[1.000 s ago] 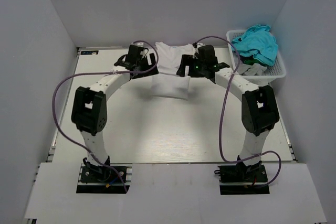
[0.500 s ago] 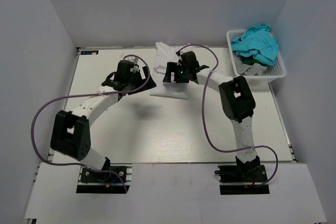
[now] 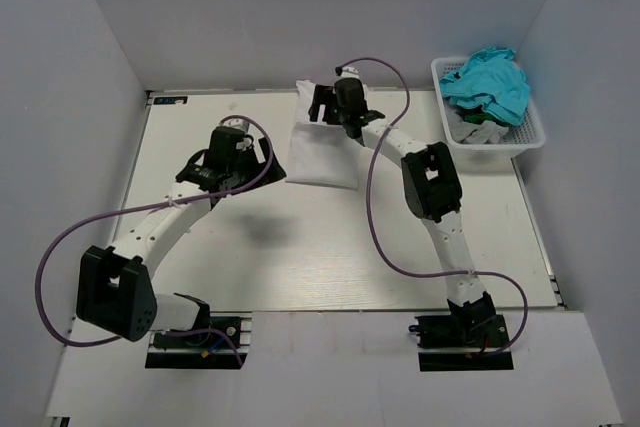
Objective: Fold and stack the t-shirts
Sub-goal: Fold the folded rectangular tshirt in 1/3 of the way, then grab one side of the 2/3 rectangular tshirt with both arms
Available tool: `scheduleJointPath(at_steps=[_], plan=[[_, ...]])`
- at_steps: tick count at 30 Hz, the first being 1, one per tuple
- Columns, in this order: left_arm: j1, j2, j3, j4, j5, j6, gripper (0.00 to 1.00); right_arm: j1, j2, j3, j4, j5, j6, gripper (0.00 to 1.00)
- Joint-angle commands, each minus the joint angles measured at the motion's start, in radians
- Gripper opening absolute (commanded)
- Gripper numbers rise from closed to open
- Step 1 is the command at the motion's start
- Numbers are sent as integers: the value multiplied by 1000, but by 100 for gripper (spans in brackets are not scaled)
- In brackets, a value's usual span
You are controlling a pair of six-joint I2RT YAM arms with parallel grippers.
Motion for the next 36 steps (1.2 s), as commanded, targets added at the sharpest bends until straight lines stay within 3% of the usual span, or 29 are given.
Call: scheduleJointPath(at_steps=[1,5,9,10,12,13,15,17,19,23,32,36], plan=[[2,-46,-5,-43,-23,2,100,-14,17,84,77,95,-36,90],[2,-11,15,-43,-34,22,100,-14,-85,55,35,75,-96,90],[2,92,68,-32,-47,22,100,-17,-281,-137,-6,83,-78,90],[2,150,114,-64,-66,22,100,-19,-387,-266,-41,87,-22,90],[2,199,149,-77,-90,22,100,-22,-493,-359,-41,142,17,90],[2,221,159,-58,-90,22,100,-20,-557,-518,-43,149,37,90],[2,285,171,-35,-103,10,100,-20,-628,-670,-88,112,62,90],[2,336,194,-35,-78,10,100,-20,-668,-717,-174,116,77,90],[2,405,231,-26,-78,10,99,-20,-673,-755,-240,103,83,90],[-7,486,266,15,-47,28,81,-17,-664,-834,-253,14,69,90],[-17,597,286,78,-38,39,61,-17,-553,-817,-218,-112,69,88],[-27,618,265,133,-8,39,50,-19,-501,-805,-189,-152,69,75]])
